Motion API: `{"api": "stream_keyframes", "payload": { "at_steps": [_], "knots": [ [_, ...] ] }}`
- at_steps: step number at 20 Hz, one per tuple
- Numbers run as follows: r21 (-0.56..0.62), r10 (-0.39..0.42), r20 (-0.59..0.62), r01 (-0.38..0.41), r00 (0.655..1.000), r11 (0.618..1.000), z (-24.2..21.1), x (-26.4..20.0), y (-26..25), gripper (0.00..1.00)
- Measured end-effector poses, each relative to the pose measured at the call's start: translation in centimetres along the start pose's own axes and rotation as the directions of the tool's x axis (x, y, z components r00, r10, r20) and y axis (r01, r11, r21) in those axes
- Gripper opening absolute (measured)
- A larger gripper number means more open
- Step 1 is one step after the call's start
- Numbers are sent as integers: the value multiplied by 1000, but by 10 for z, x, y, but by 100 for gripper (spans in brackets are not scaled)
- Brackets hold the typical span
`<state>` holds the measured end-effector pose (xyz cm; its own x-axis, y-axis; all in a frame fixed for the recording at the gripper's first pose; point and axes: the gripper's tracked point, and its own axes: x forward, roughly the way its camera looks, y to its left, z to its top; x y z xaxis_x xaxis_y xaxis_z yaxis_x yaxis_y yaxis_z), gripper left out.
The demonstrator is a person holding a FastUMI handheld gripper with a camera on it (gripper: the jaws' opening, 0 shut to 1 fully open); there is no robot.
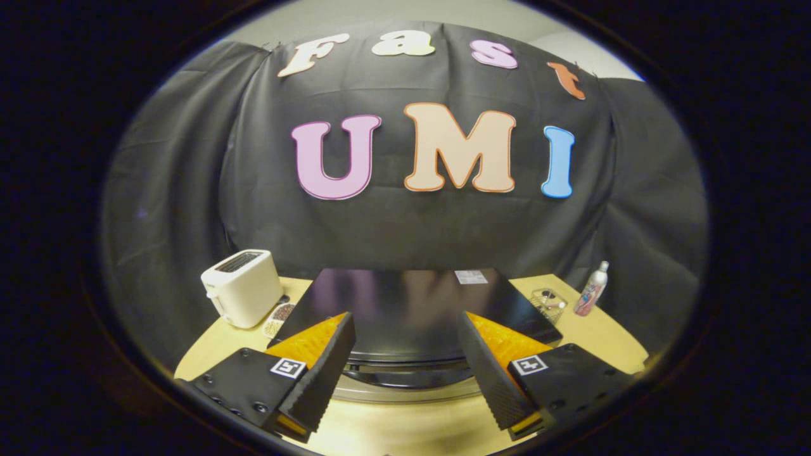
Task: Open the toaster oven, put the food inside, and close the toaster oven door.
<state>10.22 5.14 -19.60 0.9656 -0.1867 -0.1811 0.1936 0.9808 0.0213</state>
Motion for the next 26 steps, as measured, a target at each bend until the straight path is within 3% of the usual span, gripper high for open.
{"api": "stream_keyframes", "payload": {
  "at_steps": [6, 12, 26],
  "knots": [
    [34, -28, -33, 29, 999, 999, -32, 14, -14, 100],
    [51, -33, -2, 33, 999, 998, -35, 16, -16, 100],
    [71, -65, 25, 63, 998, 995, -53, -23, -24, 99]
  ]
}}
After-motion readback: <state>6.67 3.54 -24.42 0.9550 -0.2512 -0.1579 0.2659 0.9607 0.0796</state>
